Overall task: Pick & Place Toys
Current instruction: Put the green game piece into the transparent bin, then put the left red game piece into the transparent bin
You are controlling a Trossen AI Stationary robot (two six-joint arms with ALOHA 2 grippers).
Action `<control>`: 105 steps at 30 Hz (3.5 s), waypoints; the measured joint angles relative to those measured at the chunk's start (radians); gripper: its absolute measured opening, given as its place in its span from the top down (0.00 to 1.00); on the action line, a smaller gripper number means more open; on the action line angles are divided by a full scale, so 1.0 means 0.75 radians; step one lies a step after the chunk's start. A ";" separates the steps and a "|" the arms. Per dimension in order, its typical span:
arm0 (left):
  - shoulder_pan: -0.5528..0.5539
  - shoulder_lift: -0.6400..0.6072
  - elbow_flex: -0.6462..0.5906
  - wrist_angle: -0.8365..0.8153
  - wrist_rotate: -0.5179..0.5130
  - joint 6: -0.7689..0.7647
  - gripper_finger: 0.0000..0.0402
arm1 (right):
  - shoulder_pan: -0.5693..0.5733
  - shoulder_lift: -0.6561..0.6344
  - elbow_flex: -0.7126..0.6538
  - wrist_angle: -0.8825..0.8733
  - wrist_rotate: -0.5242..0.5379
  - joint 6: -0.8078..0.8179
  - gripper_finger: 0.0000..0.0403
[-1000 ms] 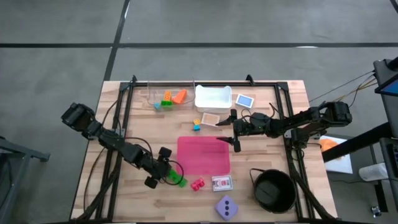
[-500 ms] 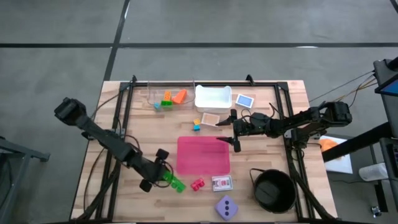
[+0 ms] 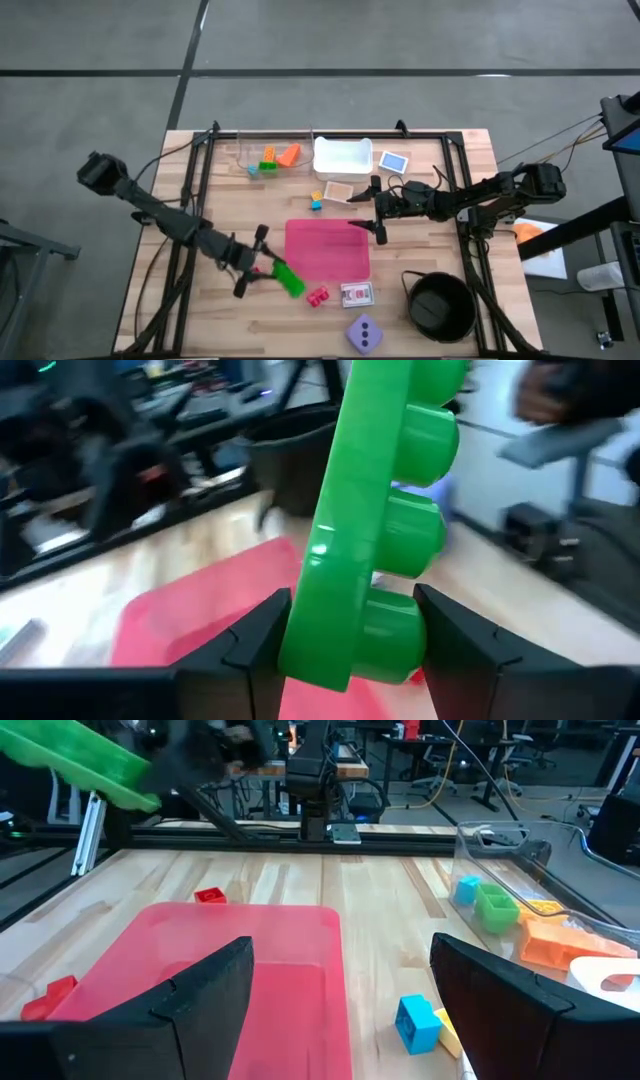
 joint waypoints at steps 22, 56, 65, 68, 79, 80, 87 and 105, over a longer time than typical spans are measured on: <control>1.075 0.013 -0.087 0.152 0.264 -0.056 0.56 | 0.000 0.000 0.000 0.001 0.000 -0.003 0.25; 1.598 0.407 0.002 0.188 0.170 -0.006 0.55 | 0.000 0.000 0.000 -0.001 0.000 -0.011 0.25; 1.597 0.389 0.004 0.181 0.193 -0.011 0.38 | 0.000 0.000 0.000 -0.002 0.000 -0.008 0.25; 1.597 0.379 0.004 0.173 0.194 -0.017 0.34 | 0.000 0.000 0.000 -0.003 0.000 -0.008 0.25; 1.573 0.270 0.003 0.163 0.386 -0.047 0.32 | 0.000 0.000 0.000 -0.020 0.000 -0.007 0.25; 1.561 0.246 0.003 0.155 0.411 -0.047 0.32 | 0.000 0.000 0.000 -0.021 0.000 -0.007 0.25; 1.459 0.062 0.003 0.047 0.530 -0.047 0.32 | 0.000 0.000 0.000 -0.021 0.000 -0.007 0.25; 1.002 -0.145 0.001 -0.279 0.488 -0.152 0.31 | 0.047 0.063 -0.001 0.263 -0.001 -0.056 0.25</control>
